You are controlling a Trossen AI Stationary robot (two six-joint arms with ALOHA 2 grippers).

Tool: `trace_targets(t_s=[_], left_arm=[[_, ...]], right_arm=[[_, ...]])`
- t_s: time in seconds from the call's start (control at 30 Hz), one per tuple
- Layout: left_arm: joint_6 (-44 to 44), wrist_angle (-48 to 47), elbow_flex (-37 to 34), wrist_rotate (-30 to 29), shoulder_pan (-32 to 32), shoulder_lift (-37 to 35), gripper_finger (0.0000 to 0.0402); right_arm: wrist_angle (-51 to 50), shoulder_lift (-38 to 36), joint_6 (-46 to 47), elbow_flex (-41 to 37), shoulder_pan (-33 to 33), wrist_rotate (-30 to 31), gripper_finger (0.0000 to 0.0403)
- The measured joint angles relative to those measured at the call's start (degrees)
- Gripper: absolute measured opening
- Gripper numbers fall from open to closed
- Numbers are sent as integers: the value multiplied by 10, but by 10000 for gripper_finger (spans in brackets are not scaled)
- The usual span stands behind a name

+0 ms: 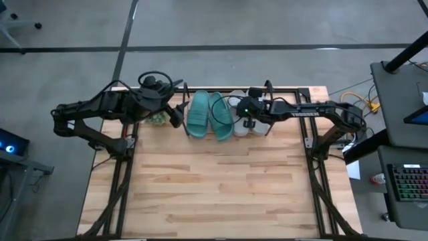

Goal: Pick and place slides into the shelf
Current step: Adjust the slides on the shelf

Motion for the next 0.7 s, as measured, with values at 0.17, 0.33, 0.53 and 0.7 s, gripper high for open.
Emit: trace_targets(t_s=[0.17, 0.33, 0.53, 0.7], left_arm=[[0, -7, 0, 0, 0, 0, 288], [-1, -7, 0, 0, 0, 0, 288], [-1, -7, 0, 0, 0, 0, 288], [-1, -7, 0, 0, 0, 0, 288]], right_arm=[[-8, -27, -10, 2, 14, -2, 151], [-27, -76, 61, 2, 29, -22, 150], [-66, -121, 224, 2, 56, -116, 137], [-68, -125, 244, 2, 113, -147, 128]])
